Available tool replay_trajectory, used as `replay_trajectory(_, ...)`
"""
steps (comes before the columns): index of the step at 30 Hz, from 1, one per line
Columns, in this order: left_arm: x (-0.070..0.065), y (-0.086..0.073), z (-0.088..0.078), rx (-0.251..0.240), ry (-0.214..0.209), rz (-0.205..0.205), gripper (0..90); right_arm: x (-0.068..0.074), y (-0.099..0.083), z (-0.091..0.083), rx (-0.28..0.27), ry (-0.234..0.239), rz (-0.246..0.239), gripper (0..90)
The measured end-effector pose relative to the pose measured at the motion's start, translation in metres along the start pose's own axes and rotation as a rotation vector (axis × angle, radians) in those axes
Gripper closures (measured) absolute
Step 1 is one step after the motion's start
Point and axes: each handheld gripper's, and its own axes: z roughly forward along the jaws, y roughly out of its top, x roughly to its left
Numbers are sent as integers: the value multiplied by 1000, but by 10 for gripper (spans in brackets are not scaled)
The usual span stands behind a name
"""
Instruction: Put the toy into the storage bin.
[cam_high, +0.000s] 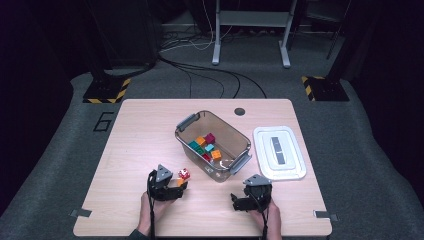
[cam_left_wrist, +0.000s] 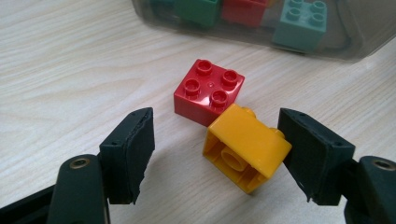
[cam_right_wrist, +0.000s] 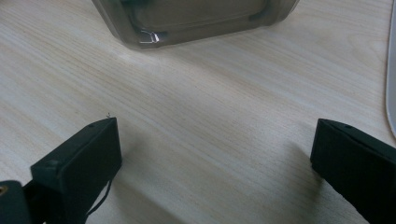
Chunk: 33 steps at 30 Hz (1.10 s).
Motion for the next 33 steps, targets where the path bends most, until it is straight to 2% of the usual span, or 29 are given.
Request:
replay_trajectory(8, 10, -6, -4, -13, 22, -15, 511, 0, 0, 0, 0, 0, 0, 9)
replay_trajectory(13, 16, -8, -7, -12, 27, -23, 572, 0, 0, 0, 0, 0, 2, 9)
replay_trajectory(16, 19, -10, -6, -9, 34, -26, 640, 0, 0, 0, 0, 0, 0, 9)
replay_trajectory(22, 23, -11, -8, -17, 36, -15, 667, 0, 0, 0, 0, 0, 0, 9)
replay_trajectory(33, 28, -7, -14, -34, 28, -19, 669, 0, 0, 0, 0, 0, 0, 9)
